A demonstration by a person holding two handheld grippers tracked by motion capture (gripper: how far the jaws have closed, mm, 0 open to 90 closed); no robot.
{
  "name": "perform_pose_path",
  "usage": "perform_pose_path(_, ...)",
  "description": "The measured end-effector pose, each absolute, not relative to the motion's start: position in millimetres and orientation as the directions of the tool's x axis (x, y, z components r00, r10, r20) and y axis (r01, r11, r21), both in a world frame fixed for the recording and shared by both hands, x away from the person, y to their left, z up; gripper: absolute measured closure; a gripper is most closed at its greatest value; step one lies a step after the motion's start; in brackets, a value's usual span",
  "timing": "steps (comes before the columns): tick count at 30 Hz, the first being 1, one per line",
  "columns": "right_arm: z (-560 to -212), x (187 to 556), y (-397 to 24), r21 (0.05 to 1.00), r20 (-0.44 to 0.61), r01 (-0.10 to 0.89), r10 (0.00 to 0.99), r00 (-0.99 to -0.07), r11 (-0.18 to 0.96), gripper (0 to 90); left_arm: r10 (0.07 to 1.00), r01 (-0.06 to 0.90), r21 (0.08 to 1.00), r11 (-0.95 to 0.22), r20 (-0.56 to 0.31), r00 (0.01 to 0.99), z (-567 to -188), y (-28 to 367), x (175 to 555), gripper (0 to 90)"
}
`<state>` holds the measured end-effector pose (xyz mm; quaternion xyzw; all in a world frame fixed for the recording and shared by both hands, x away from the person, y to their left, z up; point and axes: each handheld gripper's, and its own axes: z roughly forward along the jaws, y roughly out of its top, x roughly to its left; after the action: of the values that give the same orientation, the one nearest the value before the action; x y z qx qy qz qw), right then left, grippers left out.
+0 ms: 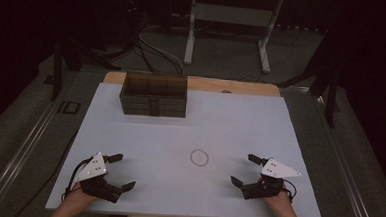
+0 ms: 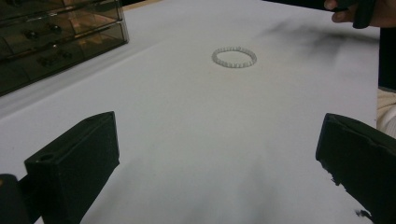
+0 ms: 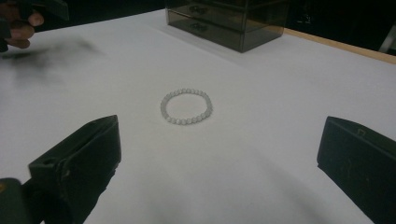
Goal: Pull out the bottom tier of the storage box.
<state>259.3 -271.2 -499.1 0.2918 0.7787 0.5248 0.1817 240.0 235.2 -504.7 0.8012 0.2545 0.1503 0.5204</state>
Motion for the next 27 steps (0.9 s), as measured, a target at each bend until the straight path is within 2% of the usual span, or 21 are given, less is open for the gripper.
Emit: perform_pose_path(27, -498.6, 257.3, -268.7, 0.925, 0.012, 0.252, 0.641, -0.767, 0.284, 0.0, 0.541, 0.243, 0.918, -0.315, -0.036, 0.84, -503.1, 226.4, 241.1, 0.9)
